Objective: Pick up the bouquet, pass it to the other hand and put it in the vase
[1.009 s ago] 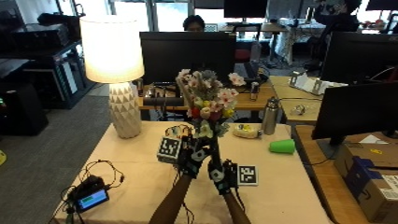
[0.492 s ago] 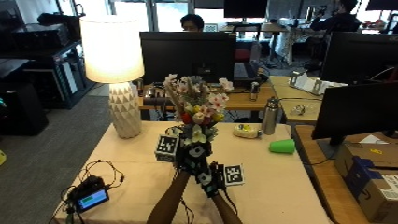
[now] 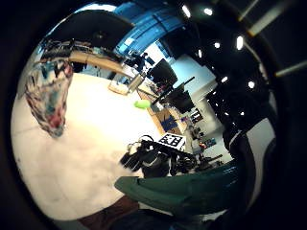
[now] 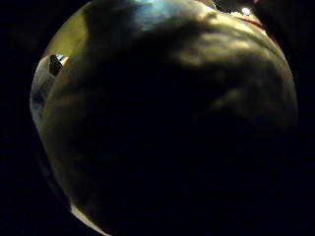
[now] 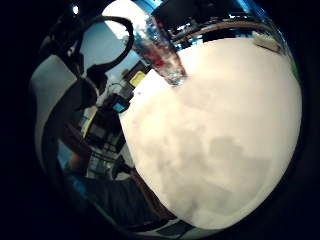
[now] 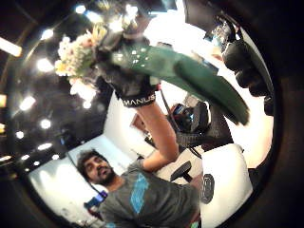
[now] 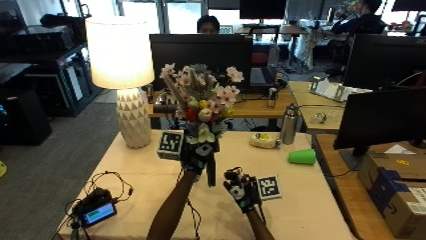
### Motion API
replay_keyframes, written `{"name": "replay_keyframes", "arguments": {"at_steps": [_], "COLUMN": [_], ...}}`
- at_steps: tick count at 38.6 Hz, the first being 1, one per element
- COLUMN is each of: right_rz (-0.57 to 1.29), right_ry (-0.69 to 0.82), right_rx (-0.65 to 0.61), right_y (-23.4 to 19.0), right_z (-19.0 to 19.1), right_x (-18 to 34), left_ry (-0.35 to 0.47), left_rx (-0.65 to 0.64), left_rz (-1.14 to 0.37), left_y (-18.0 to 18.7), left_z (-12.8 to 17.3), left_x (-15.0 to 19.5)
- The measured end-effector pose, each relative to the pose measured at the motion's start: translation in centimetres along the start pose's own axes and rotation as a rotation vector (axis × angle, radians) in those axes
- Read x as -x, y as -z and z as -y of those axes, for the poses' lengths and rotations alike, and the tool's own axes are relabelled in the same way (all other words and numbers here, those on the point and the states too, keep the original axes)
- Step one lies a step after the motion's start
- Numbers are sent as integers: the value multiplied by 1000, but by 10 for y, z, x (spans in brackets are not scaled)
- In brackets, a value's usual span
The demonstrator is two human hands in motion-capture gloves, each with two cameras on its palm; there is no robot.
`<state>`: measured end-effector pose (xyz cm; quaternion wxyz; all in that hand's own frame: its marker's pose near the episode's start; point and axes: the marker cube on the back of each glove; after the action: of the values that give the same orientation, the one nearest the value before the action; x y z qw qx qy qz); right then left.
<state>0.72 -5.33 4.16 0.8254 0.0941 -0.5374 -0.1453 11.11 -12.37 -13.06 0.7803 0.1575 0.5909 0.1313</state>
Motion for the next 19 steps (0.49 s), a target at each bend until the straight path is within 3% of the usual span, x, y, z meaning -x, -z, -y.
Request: {"name": "replay_keyframes", "arguments": {"at_steps": [3,10,19], "right_rz": [-111,-376,-762], "right_ry": [17,-67,-137], "right_rx": [-61,-191,-203], "right_y": [30,95,129], "right_z": [-6,-22,-28], "right_x": [-9,7,27], "left_ry": [56,74,96], "left_rx": [-20,-104,-184], "left_rz": [-29,-14,-6], "left_y": [13,50,84], "left_z": [5,27,57], "left_x": [-12,-30,-27]}}
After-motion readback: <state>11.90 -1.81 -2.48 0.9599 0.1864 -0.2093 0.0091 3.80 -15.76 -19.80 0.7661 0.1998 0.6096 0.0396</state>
